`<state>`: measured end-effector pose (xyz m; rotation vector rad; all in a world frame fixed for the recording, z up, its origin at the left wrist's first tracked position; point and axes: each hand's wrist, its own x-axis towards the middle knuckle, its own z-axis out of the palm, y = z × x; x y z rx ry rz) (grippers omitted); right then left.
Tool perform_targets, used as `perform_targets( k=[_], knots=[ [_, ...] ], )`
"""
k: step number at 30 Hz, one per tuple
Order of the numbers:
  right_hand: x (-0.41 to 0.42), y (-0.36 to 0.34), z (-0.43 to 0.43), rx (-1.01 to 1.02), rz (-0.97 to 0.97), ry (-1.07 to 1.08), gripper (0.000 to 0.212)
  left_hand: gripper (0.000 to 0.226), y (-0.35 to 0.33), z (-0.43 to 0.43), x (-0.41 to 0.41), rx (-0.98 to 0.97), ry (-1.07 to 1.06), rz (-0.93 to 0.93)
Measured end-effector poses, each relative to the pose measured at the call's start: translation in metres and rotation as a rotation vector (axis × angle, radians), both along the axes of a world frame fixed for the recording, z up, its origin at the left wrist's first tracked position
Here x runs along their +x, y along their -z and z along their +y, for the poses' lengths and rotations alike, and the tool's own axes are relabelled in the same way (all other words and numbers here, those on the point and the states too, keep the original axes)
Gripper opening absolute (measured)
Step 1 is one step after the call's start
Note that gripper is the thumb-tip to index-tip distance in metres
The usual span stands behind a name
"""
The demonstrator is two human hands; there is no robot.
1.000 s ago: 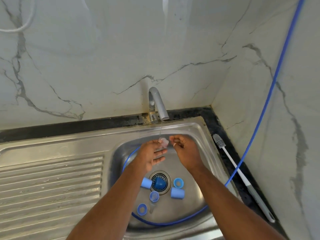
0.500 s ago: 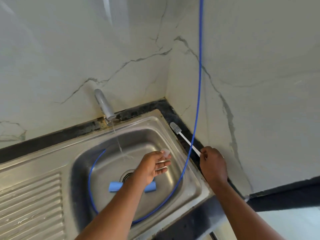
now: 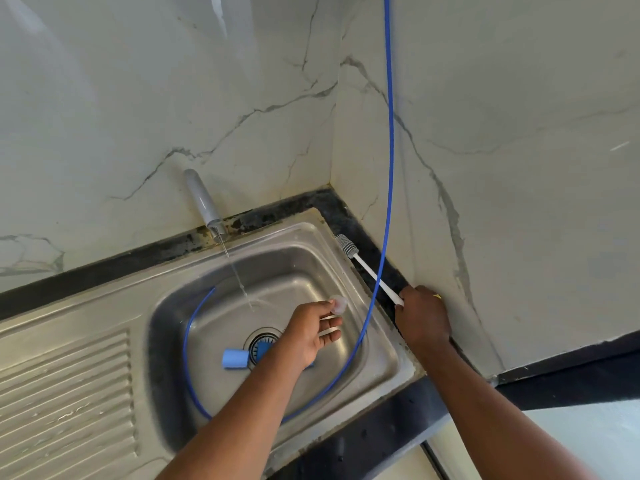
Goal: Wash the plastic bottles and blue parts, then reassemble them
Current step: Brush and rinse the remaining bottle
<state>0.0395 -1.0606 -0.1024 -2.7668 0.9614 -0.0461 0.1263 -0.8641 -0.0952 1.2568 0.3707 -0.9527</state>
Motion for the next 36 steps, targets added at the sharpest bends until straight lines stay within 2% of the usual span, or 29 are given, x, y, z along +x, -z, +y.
perform_targets(
  k=[4,9,12,15,20,22,25,29,33,36],
  knots=[
    [-0.01,-0.008,0.01,0.096,-0.061,0.045,0.014,0.019,0.001,-0.002,-0.009,0.043,-0.022,-0.033],
    [-0.043,-0.015,0.028,0.417,-0.137,0.191,0.013,0.02,-0.003,0.0,-0.027,-0.012,-0.044,-0.022],
    [-0.062,-0.013,0.039,0.567,-0.228,0.308,0.012,0.033,-0.01,0.0,-0.044,-0.024,0.001,-0.025],
    [-0.084,-0.015,0.058,0.631,-0.295,0.422,0.011,0.043,-0.015,0.004,-0.066,-0.005,0.072,-0.022],
    [-0.121,-0.028,0.095,0.667,-0.387,0.471,0.012,0.024,-0.02,0.021,-0.091,-0.032,0.065,-0.007],
    [-0.135,-0.036,0.112,0.646,-0.415,0.42,0.015,0.025,-0.024,0.035,-0.094,-0.043,0.041,-0.008],
    [-0.15,-0.045,0.136,0.583,-0.414,0.229,0.023,0.018,-0.031,0.064,-0.088,-0.095,-0.066,-0.014],
    [-0.15,-0.052,0.168,0.529,-0.298,-0.059,0.03,0.016,-0.041,0.107,-0.07,-0.104,-0.267,-0.079],
    [-0.131,-0.049,0.195,0.473,-0.21,-0.233,0.034,0.003,-0.056,0.145,-0.051,-0.037,-0.459,-0.157],
    [-0.108,-0.044,0.205,0.494,-0.18,-0.324,0.029,0.013,-0.067,0.167,-0.042,-0.042,-0.522,-0.189]
  ],
)
